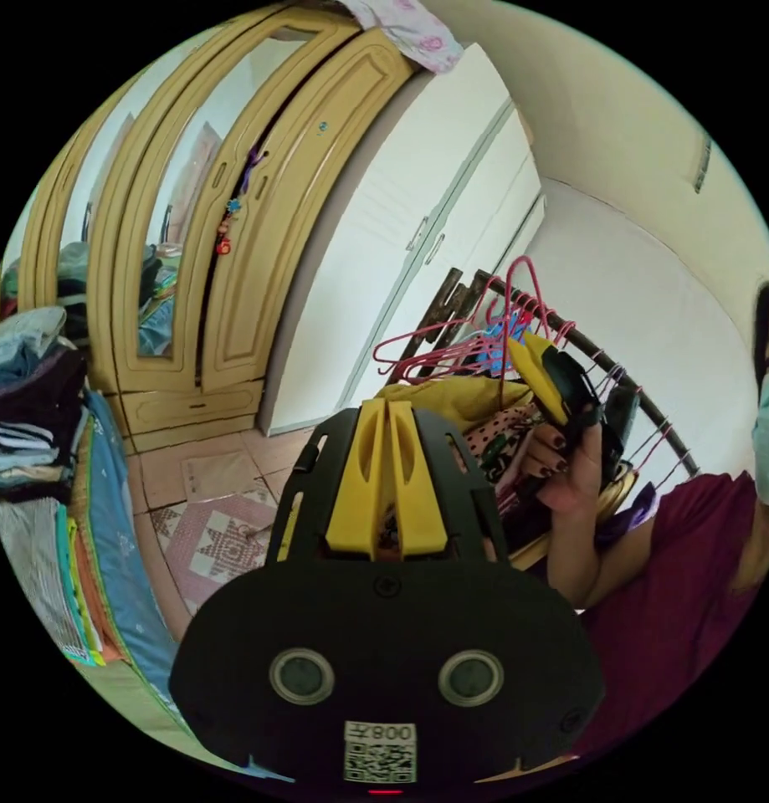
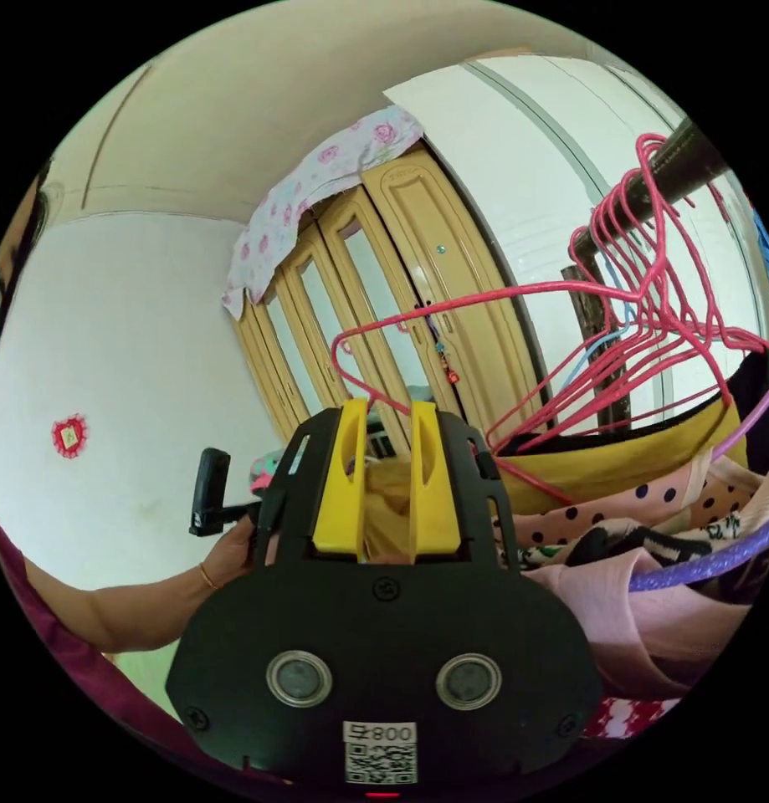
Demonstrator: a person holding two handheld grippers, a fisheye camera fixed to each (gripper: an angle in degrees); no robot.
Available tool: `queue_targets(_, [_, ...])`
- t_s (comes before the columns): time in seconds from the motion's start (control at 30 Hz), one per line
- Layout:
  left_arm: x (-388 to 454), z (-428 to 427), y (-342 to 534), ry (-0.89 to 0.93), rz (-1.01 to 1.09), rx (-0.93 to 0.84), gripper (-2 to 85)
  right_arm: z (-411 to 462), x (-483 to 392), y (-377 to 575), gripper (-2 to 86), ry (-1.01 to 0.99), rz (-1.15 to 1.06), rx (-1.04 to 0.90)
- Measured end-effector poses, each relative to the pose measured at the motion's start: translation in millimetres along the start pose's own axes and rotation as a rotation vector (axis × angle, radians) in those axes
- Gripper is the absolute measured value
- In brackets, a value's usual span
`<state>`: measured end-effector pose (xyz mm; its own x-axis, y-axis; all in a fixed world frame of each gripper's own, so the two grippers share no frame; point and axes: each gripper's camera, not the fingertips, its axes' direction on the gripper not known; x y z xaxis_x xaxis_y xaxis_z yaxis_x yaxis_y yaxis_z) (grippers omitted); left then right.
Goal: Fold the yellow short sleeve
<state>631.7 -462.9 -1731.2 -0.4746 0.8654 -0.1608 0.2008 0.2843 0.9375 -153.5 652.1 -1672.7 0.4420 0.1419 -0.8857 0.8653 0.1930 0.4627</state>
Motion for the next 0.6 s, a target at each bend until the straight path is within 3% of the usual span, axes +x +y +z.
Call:
queue_targets(0.13, [-23.7, -7.8, 13.9, 0.028, -0.04, 0.025, 0.3, 23.4, 0.7, -2.7, 5.0, -0.124, 0.032, -0.045])
queue_targets(0.27, [-30.9, 5.7, 26.5, 0.076, -0.047, 0.019, 0.3, 46.5, -24.9, -0.1, 3.3, -0.119, -0.065, -0.078])
queue_targets(0.6, [-6.3, 92.8, 41.0, 0.162, -0.017, -0.096, 0.4, 88.0, -54.9, -15.5, 4.6, -0.139, -0.03, -0.06])
